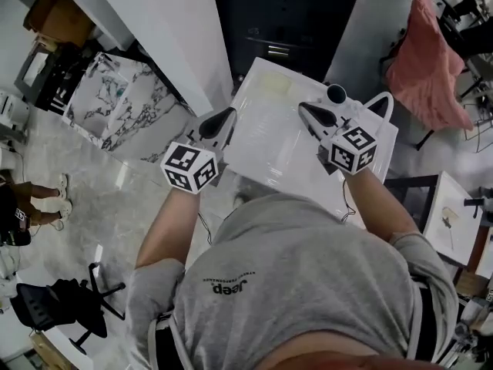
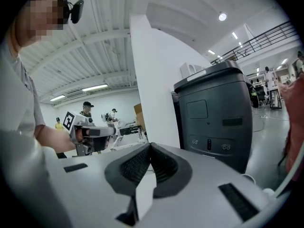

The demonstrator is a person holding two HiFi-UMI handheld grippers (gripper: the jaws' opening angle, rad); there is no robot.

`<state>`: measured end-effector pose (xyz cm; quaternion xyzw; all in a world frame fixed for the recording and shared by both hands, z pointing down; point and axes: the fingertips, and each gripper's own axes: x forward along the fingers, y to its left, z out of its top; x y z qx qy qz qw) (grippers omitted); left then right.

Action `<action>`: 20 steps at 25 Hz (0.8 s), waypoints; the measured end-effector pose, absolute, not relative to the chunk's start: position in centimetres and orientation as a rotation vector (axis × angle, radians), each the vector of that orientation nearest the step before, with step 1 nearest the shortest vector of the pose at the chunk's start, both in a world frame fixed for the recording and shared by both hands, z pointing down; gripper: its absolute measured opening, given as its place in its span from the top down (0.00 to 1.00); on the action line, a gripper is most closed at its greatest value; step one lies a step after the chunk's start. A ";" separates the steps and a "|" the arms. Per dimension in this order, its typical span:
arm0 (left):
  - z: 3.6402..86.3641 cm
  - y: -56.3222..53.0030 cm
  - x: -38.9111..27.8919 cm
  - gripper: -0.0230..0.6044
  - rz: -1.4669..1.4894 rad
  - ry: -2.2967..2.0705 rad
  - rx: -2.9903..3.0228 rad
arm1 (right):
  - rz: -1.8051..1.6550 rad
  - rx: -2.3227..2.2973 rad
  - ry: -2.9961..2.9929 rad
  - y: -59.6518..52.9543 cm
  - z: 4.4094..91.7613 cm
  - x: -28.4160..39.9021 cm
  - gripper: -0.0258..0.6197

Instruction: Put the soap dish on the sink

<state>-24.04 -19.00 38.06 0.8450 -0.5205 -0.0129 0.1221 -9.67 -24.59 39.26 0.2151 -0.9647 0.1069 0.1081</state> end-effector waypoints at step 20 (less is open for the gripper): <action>37.3 -12.8 -24.1 0.94 -0.211 -1.548 2.407 | 0.382 0.620 -2.847 -22.1 38.9 -7.8 0.88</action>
